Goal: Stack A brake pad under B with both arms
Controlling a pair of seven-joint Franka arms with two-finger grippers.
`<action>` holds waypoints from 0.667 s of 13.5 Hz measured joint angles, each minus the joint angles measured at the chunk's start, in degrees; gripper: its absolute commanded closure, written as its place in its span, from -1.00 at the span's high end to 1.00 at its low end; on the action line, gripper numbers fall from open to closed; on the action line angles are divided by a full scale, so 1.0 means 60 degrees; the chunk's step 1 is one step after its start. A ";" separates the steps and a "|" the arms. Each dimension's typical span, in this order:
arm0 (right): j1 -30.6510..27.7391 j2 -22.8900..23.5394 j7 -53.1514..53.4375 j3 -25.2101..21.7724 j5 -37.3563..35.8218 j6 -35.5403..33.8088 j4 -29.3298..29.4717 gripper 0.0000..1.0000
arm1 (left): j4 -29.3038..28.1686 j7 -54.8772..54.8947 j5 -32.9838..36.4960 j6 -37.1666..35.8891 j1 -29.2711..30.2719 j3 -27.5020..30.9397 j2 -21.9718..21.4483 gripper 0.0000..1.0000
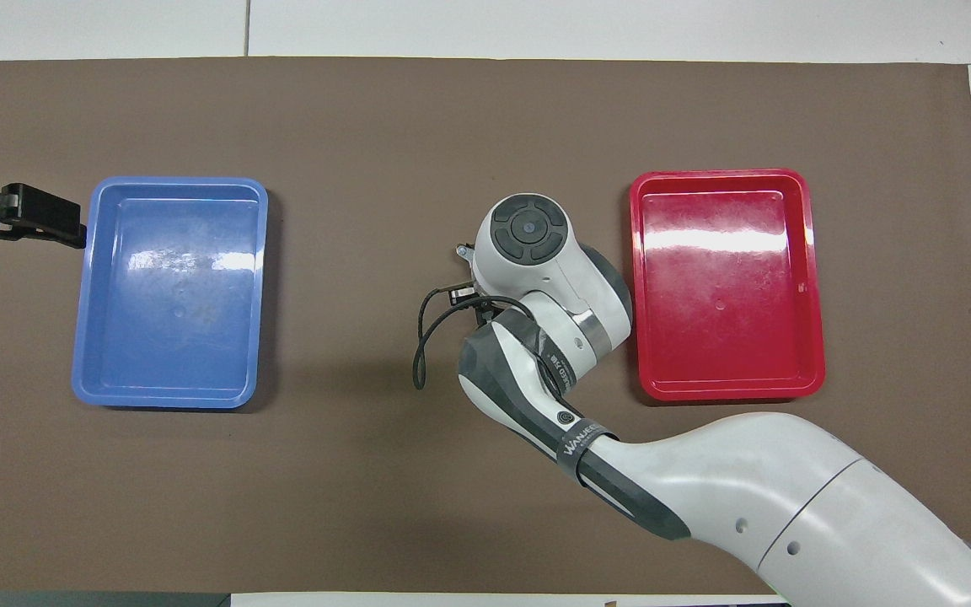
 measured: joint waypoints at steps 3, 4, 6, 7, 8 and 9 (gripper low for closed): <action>-0.0059 -0.0407 0.0004 -0.0017 0.0000 -0.0159 0.0051 1.00 | -0.0007 0.0000 0.0000 0.0000 0.0000 0.0000 0.0000 1.00; -0.0105 -0.0655 0.0004 -0.0026 0.0000 -0.0363 0.0089 1.00 | -0.0007 0.0000 0.0000 0.0000 0.0000 0.0000 -0.0001 1.00; -0.0417 -0.1357 0.0005 -0.0067 0.0000 -0.1114 0.0147 1.00 | -0.0007 0.0000 0.0000 0.0000 0.0000 0.0000 -0.0001 1.00; -0.0668 -0.1746 -0.0065 -0.0105 0.0000 -0.1618 0.0166 1.00 | -0.0008 0.0000 0.0000 0.0000 0.0000 0.0000 -0.0001 1.00; -0.0905 -0.2153 -0.0286 -0.0237 0.0028 -0.2165 0.0174 1.00 | -0.0009 0.0000 0.0000 0.0000 0.0000 0.0001 -0.0001 1.00; -0.1117 -0.2534 -0.0601 -0.0475 0.0222 -0.2703 0.0175 1.00 | -0.0011 0.0000 0.0000 0.0000 0.0000 0.0002 -0.0001 1.00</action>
